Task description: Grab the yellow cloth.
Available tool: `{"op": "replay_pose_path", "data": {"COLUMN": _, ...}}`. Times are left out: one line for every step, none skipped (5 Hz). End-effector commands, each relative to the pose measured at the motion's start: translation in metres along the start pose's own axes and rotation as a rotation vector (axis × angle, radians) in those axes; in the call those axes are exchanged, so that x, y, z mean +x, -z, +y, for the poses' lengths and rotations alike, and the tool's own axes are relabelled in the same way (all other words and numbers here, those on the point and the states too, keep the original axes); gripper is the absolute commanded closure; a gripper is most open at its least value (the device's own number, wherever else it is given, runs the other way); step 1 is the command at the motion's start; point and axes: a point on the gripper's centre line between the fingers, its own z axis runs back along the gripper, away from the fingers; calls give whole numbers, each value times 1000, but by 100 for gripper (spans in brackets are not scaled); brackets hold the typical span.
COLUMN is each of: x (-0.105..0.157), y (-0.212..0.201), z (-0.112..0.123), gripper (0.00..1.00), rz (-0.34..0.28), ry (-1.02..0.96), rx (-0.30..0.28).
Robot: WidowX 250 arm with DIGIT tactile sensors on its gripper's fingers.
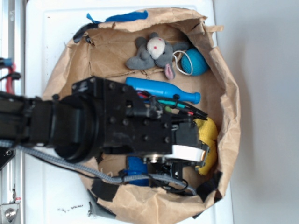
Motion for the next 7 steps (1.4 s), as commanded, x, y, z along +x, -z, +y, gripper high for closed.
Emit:
{"op": "replay_pose_path", "data": {"x": 24, "y": -50, "z": 14, "gripper": 100, "rz": -47, "ry": -102, "rx": -31}}
{"op": "replay_pose_path", "data": {"x": 18, "y": -72, "z": 19, "gripper": 100, "rz": -21, "ry": -126, "rx": -50}}
{"op": "replay_pose_path", "data": {"x": 4, "y": -91, "z": 22, "gripper": 100, "rz": 10, "ry": -122, "rx": -61}}
{"op": "replay_pose_path", "data": {"x": -13, "y": -104, "z": 19, "gripper": 100, "rz": 52, "ry": -78, "rx": -46}}
{"op": "replay_pose_path", "data": {"x": -20, "y": -94, "z": 21, "gripper": 0, "rz": 10, "ry": -64, "rx": -9}}
{"op": "replay_pose_path", "data": {"x": -18, "y": -81, "z": 25, "gripper": 0, "rz": -31, "ry": -52, "rx": -5}}
{"op": "replay_pose_path", "data": {"x": -9, "y": -71, "z": 30, "gripper": 0, "rz": -48, "ry": -56, "rx": -28}}
